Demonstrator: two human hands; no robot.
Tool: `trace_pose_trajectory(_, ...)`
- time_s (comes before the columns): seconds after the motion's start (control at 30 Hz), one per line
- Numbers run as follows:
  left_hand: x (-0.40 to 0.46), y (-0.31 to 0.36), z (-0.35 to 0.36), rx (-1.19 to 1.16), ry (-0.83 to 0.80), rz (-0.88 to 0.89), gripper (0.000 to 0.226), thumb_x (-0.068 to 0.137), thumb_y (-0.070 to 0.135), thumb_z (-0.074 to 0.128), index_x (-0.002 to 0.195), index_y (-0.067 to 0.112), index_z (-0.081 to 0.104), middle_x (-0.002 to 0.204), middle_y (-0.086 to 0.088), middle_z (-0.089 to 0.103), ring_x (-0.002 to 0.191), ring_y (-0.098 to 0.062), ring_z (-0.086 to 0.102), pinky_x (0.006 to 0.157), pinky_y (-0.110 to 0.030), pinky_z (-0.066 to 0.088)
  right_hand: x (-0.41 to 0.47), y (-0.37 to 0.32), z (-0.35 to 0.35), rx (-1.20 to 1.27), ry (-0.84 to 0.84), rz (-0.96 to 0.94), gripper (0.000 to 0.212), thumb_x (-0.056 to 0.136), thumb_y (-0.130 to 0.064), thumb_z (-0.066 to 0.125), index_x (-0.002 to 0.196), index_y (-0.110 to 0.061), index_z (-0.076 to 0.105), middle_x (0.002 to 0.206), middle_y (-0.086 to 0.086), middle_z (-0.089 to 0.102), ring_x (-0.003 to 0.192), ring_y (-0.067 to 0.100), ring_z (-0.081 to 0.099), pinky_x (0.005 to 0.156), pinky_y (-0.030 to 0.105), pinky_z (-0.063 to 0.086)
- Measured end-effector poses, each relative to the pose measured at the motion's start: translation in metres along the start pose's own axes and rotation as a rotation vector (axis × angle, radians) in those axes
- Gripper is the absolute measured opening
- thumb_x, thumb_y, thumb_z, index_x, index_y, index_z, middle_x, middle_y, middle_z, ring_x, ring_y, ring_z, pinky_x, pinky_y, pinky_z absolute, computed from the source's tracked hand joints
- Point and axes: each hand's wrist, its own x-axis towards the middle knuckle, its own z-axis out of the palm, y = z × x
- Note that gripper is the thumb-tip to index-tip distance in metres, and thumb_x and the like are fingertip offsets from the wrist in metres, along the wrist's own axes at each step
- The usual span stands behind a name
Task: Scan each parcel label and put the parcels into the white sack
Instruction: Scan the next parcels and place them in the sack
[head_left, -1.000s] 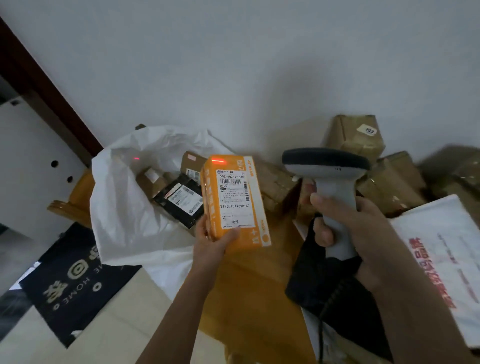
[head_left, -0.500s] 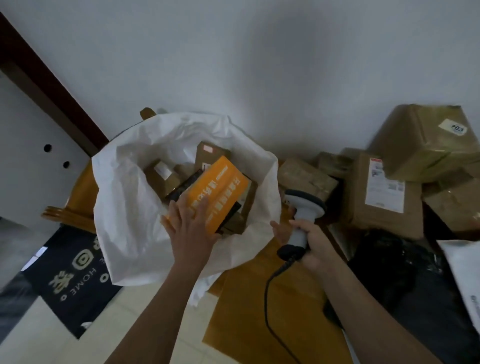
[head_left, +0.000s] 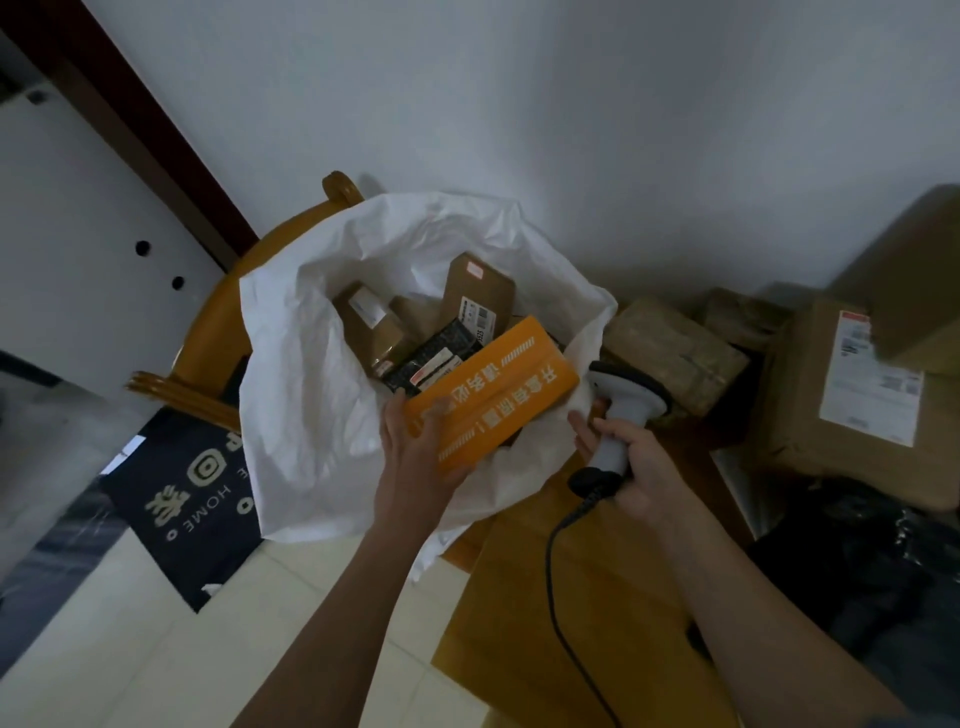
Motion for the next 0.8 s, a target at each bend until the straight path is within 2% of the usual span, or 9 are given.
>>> trace_pose_trajectory(0.13,-0.006,0.006,-0.008,-0.026,0.02,-0.089,0.086,0.081,0.044,0.074,0.151,0.028,0.026,0.155,-0.012,0.004,0.143,-0.036,0.008,0.104,-0.055,0.038,-0.008,-0.001,0.0,0.009,0.005,-0.003,0.018,0.096,-0.002,0.049,0.108,-0.014,0.052,0.119,0.015,0.068,0.12,0.023,0.06,0.11,0.034,0.039)
trace_pose_trajectory(0.23,-0.006,0.01,-0.014,-0.014,0.036,-0.141,0.083,0.081,0.045,0.074,0.149,0.028,0.029,0.151,-0.013,0.013,0.137,-0.034,0.017,0.098,-0.051,0.043,-0.019,-0.001,0.001,-0.068,-0.01,-0.012,0.032,0.077,-0.006,0.067,0.107,0.0,0.06,0.116,0.013,0.069,0.111,0.02,0.064,0.081,0.027,0.055)
trace_pose_trajectory(0.3,-0.005,0.014,-0.016,0.074,0.084,-0.162,0.078,0.08,0.043,0.074,0.145,0.027,0.034,0.144,-0.013,0.022,0.128,-0.034,0.026,0.089,-0.046,0.047,-0.021,-0.001,0.004,-0.157,0.009,-0.041,0.047,0.073,-0.01,0.072,0.117,0.005,0.063,0.11,0.011,0.072,0.095,0.015,0.069,0.061,0.022,0.056)
trace_pose_trajectory(0.43,-0.004,0.019,-0.008,0.043,0.104,-0.175,0.066,0.09,0.02,0.065,0.146,0.021,0.03,0.138,-0.014,0.032,0.117,-0.034,0.047,0.084,-0.044,0.053,-0.022,-0.005,0.003,-0.151,0.051,-0.131,0.048,0.085,-0.008,0.068,0.129,0.006,0.055,0.088,0.008,0.075,0.083,0.013,0.072,0.059,0.024,0.056)
trace_pose_trajectory(0.53,-0.004,0.015,-0.003,-0.112,-0.058,-0.05,0.064,0.092,0.01,0.06,0.149,0.022,0.033,0.143,-0.009,0.04,0.118,-0.027,0.052,0.093,-0.034,0.047,-0.026,-0.012,0.001,-0.127,0.023,-0.178,0.056,0.081,-0.008,0.07,0.132,0.005,0.051,0.086,0.008,0.075,0.083,0.013,0.072,0.059,0.025,0.057)
trace_pose_trajectory(0.6,-0.008,0.011,-0.008,-0.153,0.046,-0.042,0.048,0.092,0.012,0.059,0.138,0.018,0.049,0.134,-0.007,0.048,0.109,-0.025,0.056,0.081,-0.027,0.043,-0.029,-0.013,-0.001,-0.105,0.025,-0.179,0.055,0.083,-0.005,0.069,0.133,0.004,0.049,0.084,0.009,0.075,0.08,0.013,0.073,0.058,0.026,0.058)
trace_pose_trajectory(0.67,-0.013,0.008,-0.017,-0.204,0.261,-0.186,0.042,0.089,0.012,0.062,0.13,0.013,0.054,0.133,-0.01,0.042,0.108,-0.026,0.055,0.078,-0.028,0.043,-0.03,-0.013,-0.002,-0.095,0.039,-0.165,0.047,0.085,-0.004,0.068,0.128,0.004,0.052,0.082,0.009,0.075,0.078,0.014,0.073,0.057,0.025,0.057)
trace_pose_trajectory(0.73,-0.017,0.002,-0.028,-0.178,0.456,-0.406,0.042,0.084,0.01,0.064,0.126,0.013,0.056,0.142,-0.014,0.03,0.122,-0.031,0.043,0.093,-0.036,0.041,-0.033,-0.012,-0.001,-0.12,0.049,-0.128,0.027,0.087,-0.005,0.067,0.111,0.004,0.062,0.081,0.008,0.074,0.079,0.015,0.07,0.053,0.024,0.056)
trace_pose_trajectory(0.8,-0.02,-0.006,-0.037,-0.084,0.552,-0.583,0.038,0.081,0.011,0.065,0.119,0.014,0.059,0.153,-0.016,0.019,0.138,-0.037,0.021,0.111,-0.048,0.022,-0.038,-0.007,0.002,-0.173,0.057,-0.085,0.008,0.088,-0.008,0.066,0.09,0.0,0.067,0.081,0.007,0.073,0.079,0.016,0.067,0.049,0.023,0.054)
